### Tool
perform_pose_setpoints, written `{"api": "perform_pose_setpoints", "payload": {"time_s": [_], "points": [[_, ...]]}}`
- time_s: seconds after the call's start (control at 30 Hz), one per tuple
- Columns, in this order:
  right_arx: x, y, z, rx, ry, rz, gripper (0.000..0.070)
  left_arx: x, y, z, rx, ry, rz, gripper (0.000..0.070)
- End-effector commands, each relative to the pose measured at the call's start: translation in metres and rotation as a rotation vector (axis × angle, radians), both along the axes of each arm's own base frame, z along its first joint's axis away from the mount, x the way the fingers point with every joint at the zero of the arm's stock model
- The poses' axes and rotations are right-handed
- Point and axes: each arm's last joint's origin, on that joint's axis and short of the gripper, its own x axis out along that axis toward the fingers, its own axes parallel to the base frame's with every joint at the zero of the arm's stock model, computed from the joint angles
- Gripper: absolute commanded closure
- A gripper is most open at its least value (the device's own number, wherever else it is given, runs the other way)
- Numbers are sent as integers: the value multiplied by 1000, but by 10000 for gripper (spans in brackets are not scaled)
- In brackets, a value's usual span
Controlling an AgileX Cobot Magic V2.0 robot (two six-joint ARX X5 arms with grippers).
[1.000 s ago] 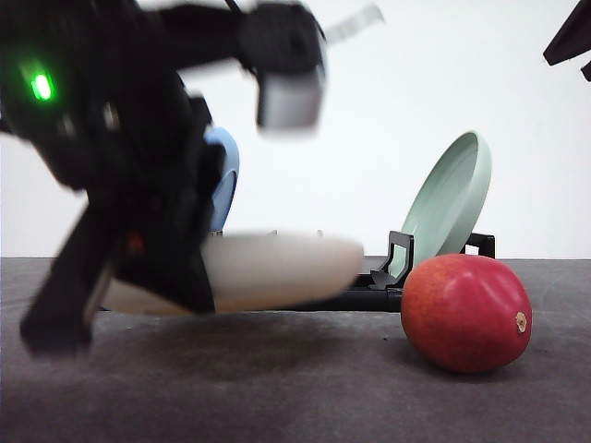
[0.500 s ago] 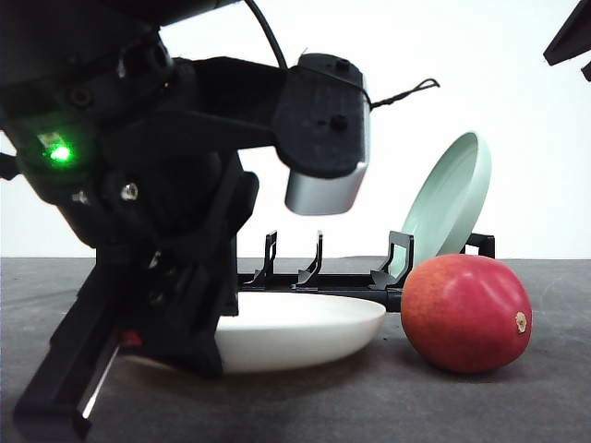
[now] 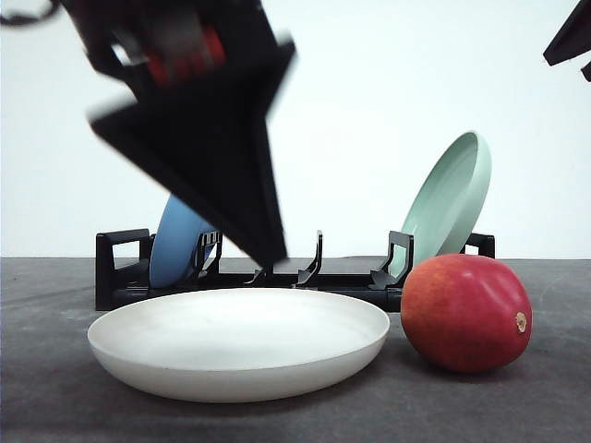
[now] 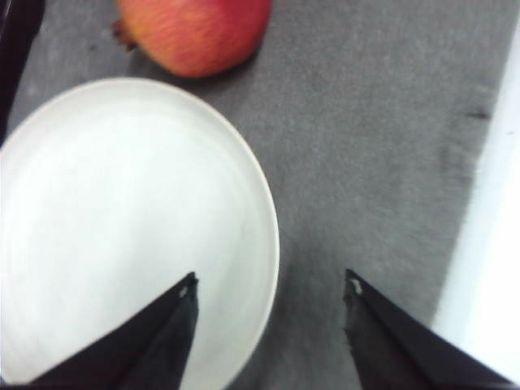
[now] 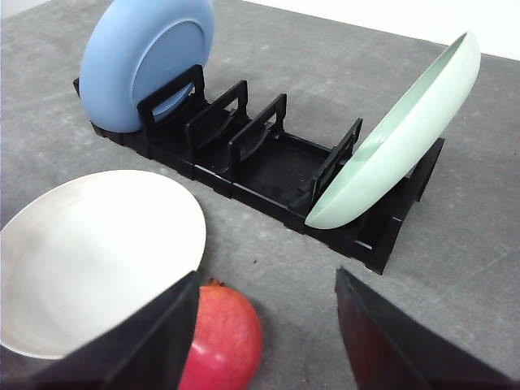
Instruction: Place pomegranate in white plate
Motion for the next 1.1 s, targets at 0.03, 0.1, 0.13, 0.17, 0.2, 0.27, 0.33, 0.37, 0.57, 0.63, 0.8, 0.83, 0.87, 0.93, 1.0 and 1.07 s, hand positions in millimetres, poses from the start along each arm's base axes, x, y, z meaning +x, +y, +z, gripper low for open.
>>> {"api": "perform_pose_setpoints", "payload": {"time_s": [0.03, 0.1, 0.13, 0.17, 0.2, 0.27, 0.33, 0.37, 0.57, 0.63, 0.8, 0.83, 0.87, 0.93, 1.0, 1.07], "points": [[0, 1, 6, 15, -15, 3, 361, 6, 13, 18, -107, 59, 107, 334], [0, 1, 6, 15, -15, 3, 361, 13, 27, 30, -187, 80, 186, 334], [0, 1, 6, 15, -15, 3, 361, 17, 35, 36, -230, 84, 224, 334], [0, 1, 6, 16, -15, 3, 361, 21, 43, 42, -272, 83, 263, 334], [0, 1, 6, 16, -15, 3, 361, 25, 50, 48, -315, 78, 302, 334], [0, 1, 6, 16, -15, 3, 361, 33, 66, 59, -396, 58, 376, 334], [0, 1, 6, 16, -15, 3, 361, 39, 83, 68, -461, 28, 447, 334], [0, 1, 6, 16, -15, 4, 361, 42, 90, 71, -482, 13, 477, 334], [0, 1, 6, 25, -10, 13, 361, 57, 133, 85, -556, -105, 662, 336], [-1, 1, 6, 35, -4, 26, 360, 59, 144, 89, -576, -145, 695, 336], [-1, 2, 6, 66, 15, 43, 356, 61, 165, 86, -612, -158, 759, 337], [-1, 2, 6, 70, 18, 45, 353, 60, 168, 83, -622, -156, 761, 336], [-1, 2, 6, 76, 23, 44, 347, 60, 171, 79, -632, -154, 763, 337], [-1, 2, 6, 88, 32, 38, 305, 60, 176, 71, -653, -142, 764, 337], [-1, 3, 5, 98, 48, 36, 260, 60, 181, 63, -657, -131, 779, 339], [-1, 4, 3, 102, 78, 51, 255, 61, 184, 58, -650, -128, 798, 340]]}}
